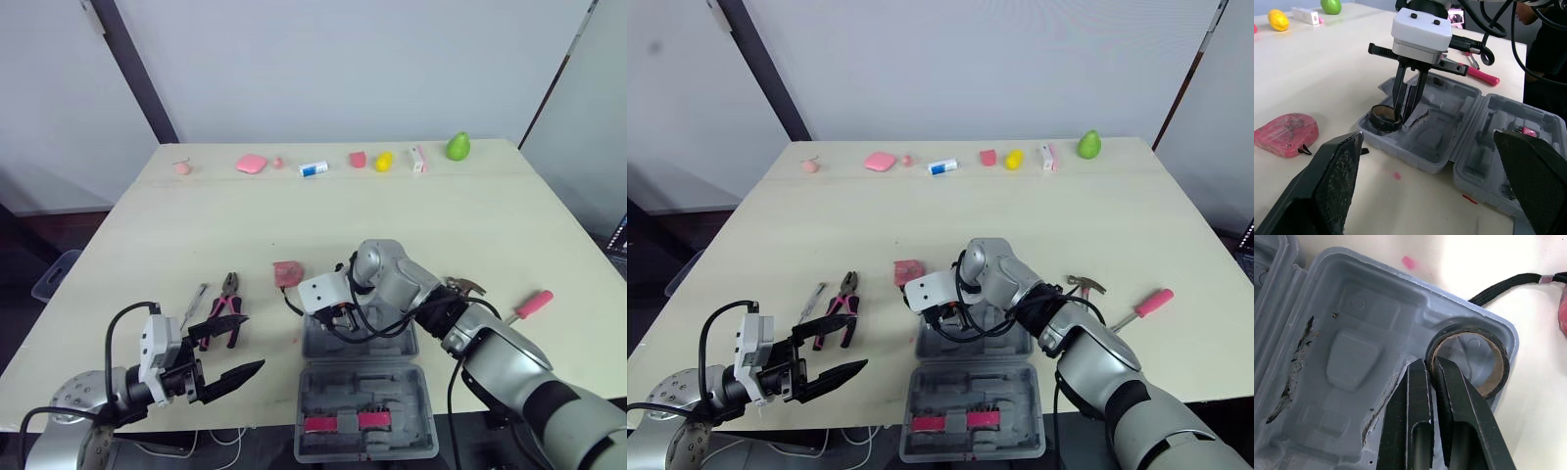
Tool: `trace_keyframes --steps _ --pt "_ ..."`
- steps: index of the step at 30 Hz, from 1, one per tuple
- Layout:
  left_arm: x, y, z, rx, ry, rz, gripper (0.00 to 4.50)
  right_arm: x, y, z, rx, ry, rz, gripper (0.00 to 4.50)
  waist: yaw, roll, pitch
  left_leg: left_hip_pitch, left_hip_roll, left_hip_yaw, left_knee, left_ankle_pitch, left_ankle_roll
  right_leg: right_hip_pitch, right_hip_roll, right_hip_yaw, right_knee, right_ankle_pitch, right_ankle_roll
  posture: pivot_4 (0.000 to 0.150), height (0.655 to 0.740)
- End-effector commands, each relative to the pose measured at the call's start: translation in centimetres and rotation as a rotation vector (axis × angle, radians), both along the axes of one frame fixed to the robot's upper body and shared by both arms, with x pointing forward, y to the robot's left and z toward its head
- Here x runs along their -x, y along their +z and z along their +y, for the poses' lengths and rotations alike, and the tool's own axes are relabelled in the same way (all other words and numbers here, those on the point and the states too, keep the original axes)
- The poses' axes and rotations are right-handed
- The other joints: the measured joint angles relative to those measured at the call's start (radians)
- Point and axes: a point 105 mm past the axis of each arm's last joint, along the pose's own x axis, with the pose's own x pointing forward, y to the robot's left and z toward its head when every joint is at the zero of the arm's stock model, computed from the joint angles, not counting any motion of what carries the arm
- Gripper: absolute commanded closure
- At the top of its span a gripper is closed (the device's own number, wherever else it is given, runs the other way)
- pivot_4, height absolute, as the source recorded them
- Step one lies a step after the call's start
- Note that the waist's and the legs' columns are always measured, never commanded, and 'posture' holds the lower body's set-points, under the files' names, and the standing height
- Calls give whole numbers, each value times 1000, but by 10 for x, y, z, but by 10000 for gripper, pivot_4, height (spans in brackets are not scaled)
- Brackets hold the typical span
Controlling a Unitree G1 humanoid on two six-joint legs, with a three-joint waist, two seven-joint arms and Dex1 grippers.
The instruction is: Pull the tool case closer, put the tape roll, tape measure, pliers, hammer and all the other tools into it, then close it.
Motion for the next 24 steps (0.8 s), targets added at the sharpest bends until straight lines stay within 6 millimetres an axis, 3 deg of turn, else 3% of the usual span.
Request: trace_keyframes --steps 1,10,11,12,15,20,24 --pt "0 4 1 -4 -2 -16 0 -2 13 10 -51 19 -44 44736 0 0 0 0 0 0 0 0 0 0 0 0 0 0 0 1500 7400" --pt "0 3 1 -6 -3 -14 0 -1 12 8 -43 23 -34 44736 0 0 0 0 0 0 0 0 0 0 0 0 0 0 0 1500 7400" --pt "0 3 1 -6 -3 -14 0 -1 13 8 -45 24 -37 37984 0 0 0 0 0 0 0 0 0 0 0 0 0 0 0 1500 7400" --pt "0 2 2 -7 -4 -13 0 -1 13 9 -48 24 -39 35301 0 0 0 0 0 0 0 0 0 0 0 0 0 0 0 1500 7400" --pt "-1 2 2 -6 -5 -12 0 -2 14 9 -50 23 -46 19710 0 0 0 0 0 0 0 0 0 0 0 0 0 0 0 1500 7400" --pt "-1 2 0 -4 -10 -9 0 -2 16 9 -58 20 -50 2021 0 0 0 0 0 0 0 0 0 0 0 0 0 0 0 1500 7400" --pt "-3 3 -2 -3 -15 -15 0 -2 25 10 -115 1 -38 2021 0 0 0 0 0 0 0 0 0 0 0 0 0 0 0 1500 7400"
